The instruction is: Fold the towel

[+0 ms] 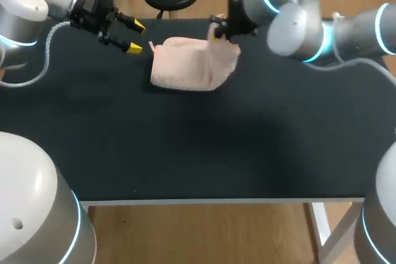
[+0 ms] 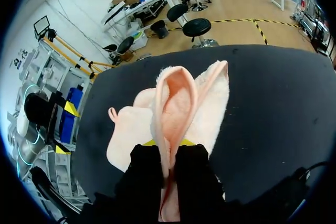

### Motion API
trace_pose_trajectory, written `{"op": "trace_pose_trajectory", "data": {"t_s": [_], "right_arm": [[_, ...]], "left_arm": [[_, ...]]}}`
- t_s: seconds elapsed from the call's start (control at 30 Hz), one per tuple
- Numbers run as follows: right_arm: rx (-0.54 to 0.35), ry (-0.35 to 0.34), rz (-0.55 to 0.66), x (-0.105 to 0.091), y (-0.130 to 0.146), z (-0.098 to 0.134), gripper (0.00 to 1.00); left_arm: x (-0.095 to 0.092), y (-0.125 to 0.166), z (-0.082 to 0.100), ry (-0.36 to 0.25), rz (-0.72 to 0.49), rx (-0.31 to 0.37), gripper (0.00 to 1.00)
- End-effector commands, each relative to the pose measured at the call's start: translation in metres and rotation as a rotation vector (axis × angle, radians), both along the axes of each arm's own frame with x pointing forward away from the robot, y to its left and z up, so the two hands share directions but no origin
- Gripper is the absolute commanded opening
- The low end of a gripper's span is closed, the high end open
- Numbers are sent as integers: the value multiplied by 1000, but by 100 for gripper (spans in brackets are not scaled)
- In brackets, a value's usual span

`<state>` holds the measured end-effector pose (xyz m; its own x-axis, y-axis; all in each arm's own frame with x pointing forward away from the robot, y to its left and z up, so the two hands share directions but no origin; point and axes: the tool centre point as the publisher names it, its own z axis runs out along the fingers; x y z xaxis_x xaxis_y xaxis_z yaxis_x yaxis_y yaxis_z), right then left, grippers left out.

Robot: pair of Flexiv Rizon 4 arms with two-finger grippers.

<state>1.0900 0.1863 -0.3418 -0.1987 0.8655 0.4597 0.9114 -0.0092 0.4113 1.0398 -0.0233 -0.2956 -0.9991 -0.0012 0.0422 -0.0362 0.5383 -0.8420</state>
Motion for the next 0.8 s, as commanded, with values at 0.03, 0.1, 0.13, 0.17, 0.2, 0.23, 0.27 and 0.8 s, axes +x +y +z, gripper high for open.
{"op": "trace_pose_trajectory", "data": {"t_s": [0.03, 0.1, 0.13, 0.17, 0.2, 0.23, 0.27, 0.8], "right_arm": [[-65, -3, -14, 5, 39, -3, 0], [-62, -3, -3, 2, 52, -3, 0], [-60, -4, 1, 0, 57, -2, 0], [-57, -1, 6, -2, 63, -2, 0], [-58, -5, 15, -4, 67, -2, 0], [-57, -5, 20, -6, 72, -1, 0], [-55, -5, 25, -8, 76, -1, 0], [-53, -27, 62, -24, 114, 5, 0]], "left_arm": [[-1, 0, -1, -3, 1, -1, 100], [-1, 0, -1, -3, 1, -1, 100], [-1, 0, -1, -3, 1, -1, 100], [-1, 0, -1, -3, 1, -1, 100], [-1, 0, -1, -3, 1, -1, 100], [-1, 0, -1, -3, 1, -1, 100], [-1, 0, -1, -3, 1, -1, 100], [-1, 0, -1, -3, 1, -1, 100]]}}
